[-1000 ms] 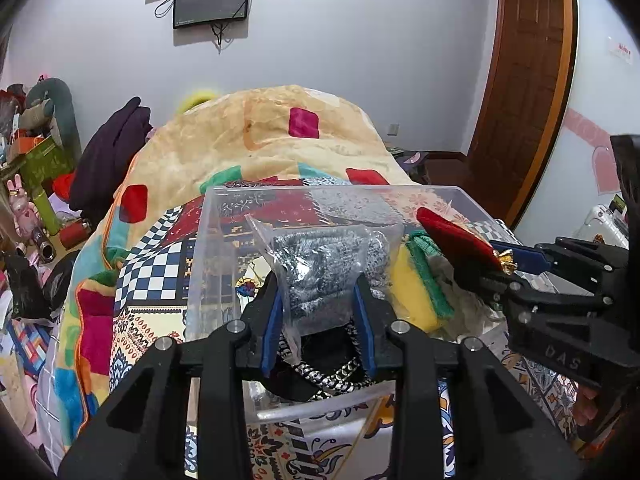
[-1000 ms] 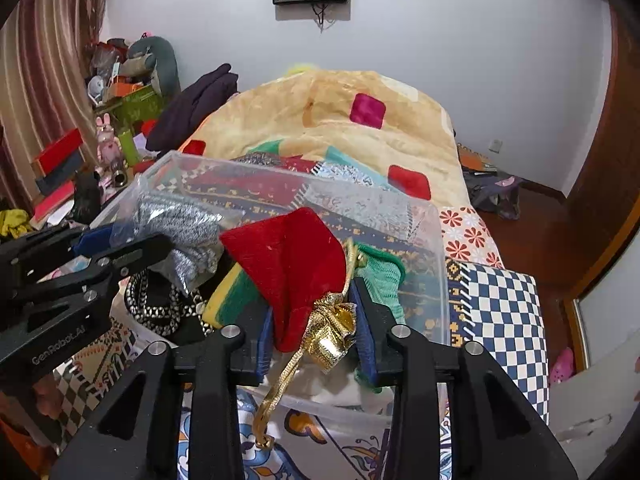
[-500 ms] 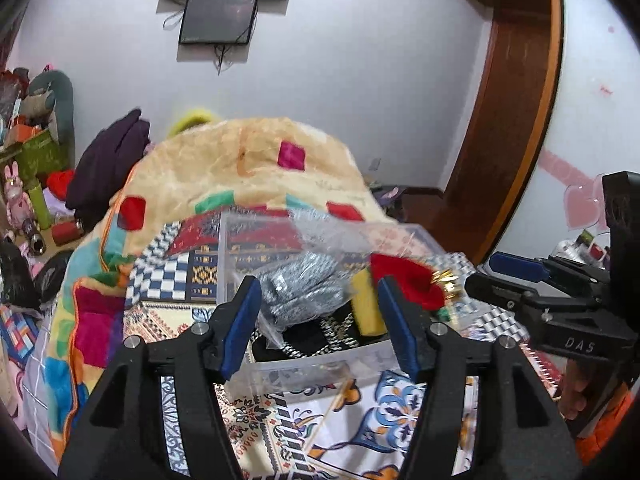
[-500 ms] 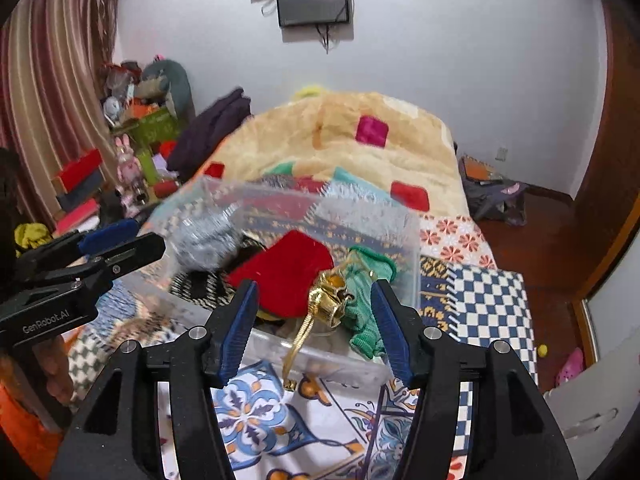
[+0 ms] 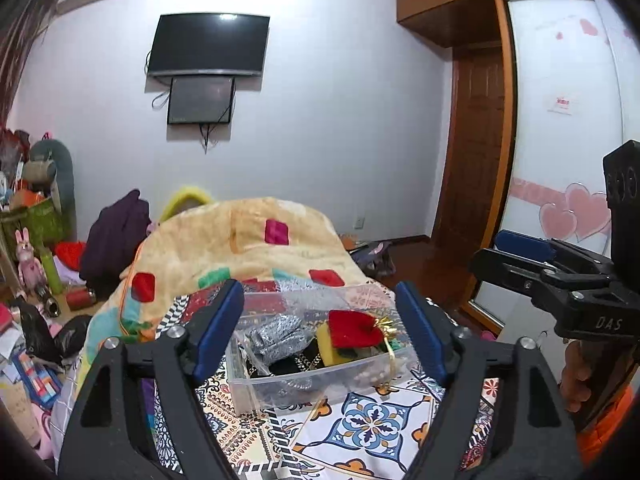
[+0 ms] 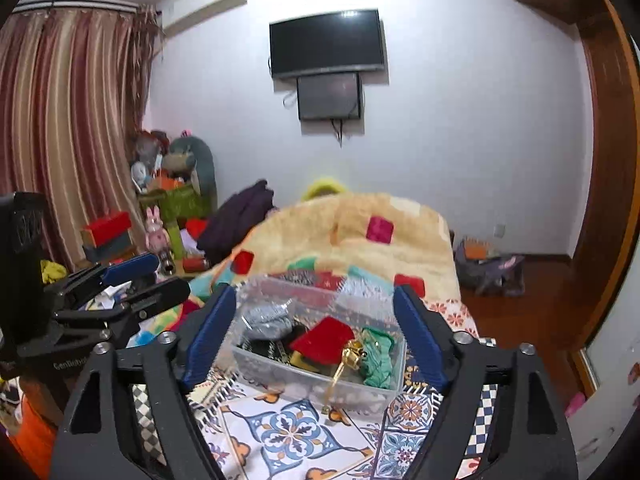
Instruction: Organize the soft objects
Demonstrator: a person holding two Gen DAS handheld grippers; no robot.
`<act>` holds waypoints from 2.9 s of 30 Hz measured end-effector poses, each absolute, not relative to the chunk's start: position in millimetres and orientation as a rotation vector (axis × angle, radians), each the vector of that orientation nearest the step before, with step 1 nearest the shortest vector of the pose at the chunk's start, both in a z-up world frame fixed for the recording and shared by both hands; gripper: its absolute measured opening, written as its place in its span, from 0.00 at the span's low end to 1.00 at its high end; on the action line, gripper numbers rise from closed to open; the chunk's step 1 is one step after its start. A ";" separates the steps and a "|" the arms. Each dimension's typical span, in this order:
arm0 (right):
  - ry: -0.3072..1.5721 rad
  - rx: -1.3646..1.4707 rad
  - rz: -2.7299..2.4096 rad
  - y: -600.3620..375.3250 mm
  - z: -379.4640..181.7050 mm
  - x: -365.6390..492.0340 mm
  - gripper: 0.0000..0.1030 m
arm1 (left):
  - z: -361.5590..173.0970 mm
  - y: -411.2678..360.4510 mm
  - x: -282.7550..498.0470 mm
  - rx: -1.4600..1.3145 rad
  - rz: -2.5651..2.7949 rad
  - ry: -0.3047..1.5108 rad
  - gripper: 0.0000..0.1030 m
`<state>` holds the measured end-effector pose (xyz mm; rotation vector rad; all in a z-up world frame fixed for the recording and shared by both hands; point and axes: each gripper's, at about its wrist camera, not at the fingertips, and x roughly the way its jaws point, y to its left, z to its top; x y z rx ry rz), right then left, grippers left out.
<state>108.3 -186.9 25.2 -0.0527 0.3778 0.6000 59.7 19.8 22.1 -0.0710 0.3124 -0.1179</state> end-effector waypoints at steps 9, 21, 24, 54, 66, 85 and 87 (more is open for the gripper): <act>0.352 -0.038 0.599 -187.3 18.9 103.9 0.89 | 24.6 16.6 48.2 -0.055 -0.099 0.277 0.94; 0.365 -0.014 0.595 -191.8 11.2 103.5 0.95 | 16.3 15.3 51.3 -0.041 -0.084 0.287 0.96; 0.367 -0.013 0.596 -193.5 10.0 101.8 0.95 | 15.3 16.5 51.9 -0.045 -0.087 0.291 0.96; 0.369 -0.013 0.602 -195.4 10.6 99.0 0.96 | 14.9 14.2 50.9 -0.044 -0.088 0.293 0.97; 0.367 -0.012 0.603 -195.3 12.7 97.2 0.96 | 14.8 14.9 50.6 -0.043 -0.088 0.293 0.97; 0.365 -0.012 0.603 -195.3 13.4 96.5 0.96 | 18.4 20.8 49.3 -0.070 -0.070 0.283 1.00; 0.365 -0.012 0.602 -195.4 13.5 96.6 0.97 | 18.3 20.8 49.6 -0.072 -0.071 0.284 1.00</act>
